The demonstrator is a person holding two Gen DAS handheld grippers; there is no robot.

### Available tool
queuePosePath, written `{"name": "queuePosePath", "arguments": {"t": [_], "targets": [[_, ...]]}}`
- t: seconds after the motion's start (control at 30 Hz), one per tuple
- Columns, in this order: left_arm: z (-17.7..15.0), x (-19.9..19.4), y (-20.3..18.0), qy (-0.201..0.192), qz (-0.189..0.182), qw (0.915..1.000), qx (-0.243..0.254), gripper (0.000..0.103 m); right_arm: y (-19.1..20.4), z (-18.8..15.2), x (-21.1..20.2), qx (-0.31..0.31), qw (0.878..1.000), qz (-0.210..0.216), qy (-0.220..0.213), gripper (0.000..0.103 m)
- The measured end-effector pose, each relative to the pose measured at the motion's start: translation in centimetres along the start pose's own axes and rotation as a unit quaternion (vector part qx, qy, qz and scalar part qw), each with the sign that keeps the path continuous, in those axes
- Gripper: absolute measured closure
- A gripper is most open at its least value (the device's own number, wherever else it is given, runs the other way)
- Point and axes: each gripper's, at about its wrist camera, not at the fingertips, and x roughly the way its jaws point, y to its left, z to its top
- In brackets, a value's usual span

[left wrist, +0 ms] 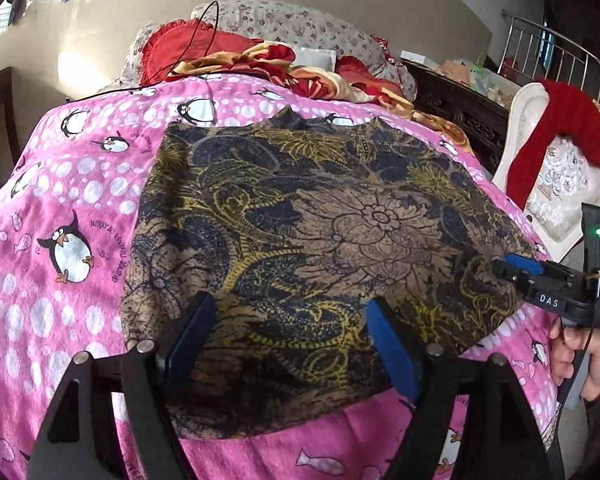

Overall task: Fold small clothes
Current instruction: 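Press the folded floral garment flat with both grippers open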

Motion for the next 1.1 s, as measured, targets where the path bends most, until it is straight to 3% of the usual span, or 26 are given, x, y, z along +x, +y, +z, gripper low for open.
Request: {"name": "queuePosePath", "arguments": {"t": [0.47,0.7,0.93,1.1], "targets": [[-0.1,-0.6,1.5,-0.009,-0.051,0.9982,-0.03,0.016,0.2,0.1,0.5,-0.006,1.0,-0.006,0.003,0.042],[-0.1,-0.8,2.0,-0.004,-0.081,0.9963,-0.029,0.012,0.9,0.2,0.7,-0.02,0.999,-0.029,0.007,0.042],[-0.1,-0.9,2.1,-0.009,-0.088,0.9955,-0.035,0.011,1.1,0.1,0.7,-0.021,0.999,-0.034,0.006,0.042],[-0.2,-0.8,1.7,-0.008,-0.074,0.9967,-0.033,0.011,0.9,0.1,0.7,-0.015,1.0,-0.026,0.005,0.042]]}}
